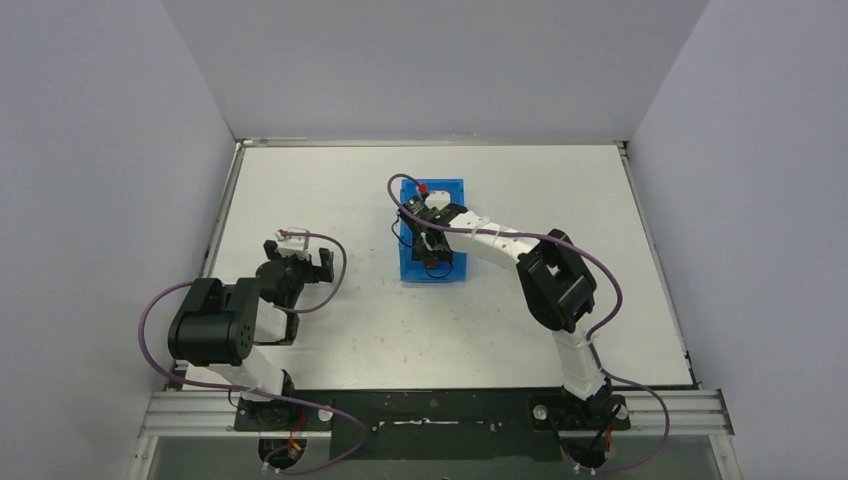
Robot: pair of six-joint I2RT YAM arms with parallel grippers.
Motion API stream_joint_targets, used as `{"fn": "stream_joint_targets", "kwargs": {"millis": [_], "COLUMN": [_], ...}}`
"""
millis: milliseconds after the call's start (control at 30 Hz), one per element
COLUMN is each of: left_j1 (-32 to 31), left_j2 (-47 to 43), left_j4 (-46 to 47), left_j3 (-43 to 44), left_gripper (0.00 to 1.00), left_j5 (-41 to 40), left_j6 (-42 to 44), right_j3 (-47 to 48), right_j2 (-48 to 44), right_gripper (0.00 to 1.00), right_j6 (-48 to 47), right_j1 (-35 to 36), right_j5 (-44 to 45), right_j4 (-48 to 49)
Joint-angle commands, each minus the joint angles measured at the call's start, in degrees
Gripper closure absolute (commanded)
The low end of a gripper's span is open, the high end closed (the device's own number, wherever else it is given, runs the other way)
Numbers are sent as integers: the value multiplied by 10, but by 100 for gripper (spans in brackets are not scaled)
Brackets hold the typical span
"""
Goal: Put the screwdriver in the bin
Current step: Place the screwdriver in the bin.
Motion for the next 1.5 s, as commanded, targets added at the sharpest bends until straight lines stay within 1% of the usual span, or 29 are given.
{"fn": "stream_joint_targets", "kwargs": {"millis": [0, 100, 300, 633, 933, 1300, 1367, 1400, 1433, 1467], "left_j1": [3, 3, 4, 3, 3, 4, 4, 4, 3, 4], "left_j2": [-1, -1, -2, 0, -1, -1, -1, -1, -1, -1], "left_j4": [31, 32, 32, 33, 33, 32, 32, 32, 33, 33], "left_j3": [11, 11, 10, 10, 11, 10, 10, 10, 10, 10], "left_gripper": [3, 3, 3, 3, 3, 3, 3, 3, 3, 3], "left_j5": [7, 8, 8, 8, 8, 8, 8, 8, 8, 8], "left_j6": [6, 6, 6, 5, 6, 6, 6, 6, 6, 6], "right_j3": [7, 11, 51, 135, 236, 257, 253, 249, 243, 231], "right_j2": [5, 5, -3, -34, -55, -93, -99, -102, -107, -113], "right_gripper": [59, 59, 59, 60, 61, 62, 61, 55, 48, 37], "right_j6": [5, 5, -2, -28, -64, -113, -120, -124, -130, -137], "right_j1": [-5, -5, -4, -4, -4, -19, -27, -34, -40, -46], "right_j5": [6, 7, 29, 63, 96, 92, 86, 81, 71, 64], "right_j4": [9, 5, -30, -88, -154, -161, -160, -158, -154, -145]}}
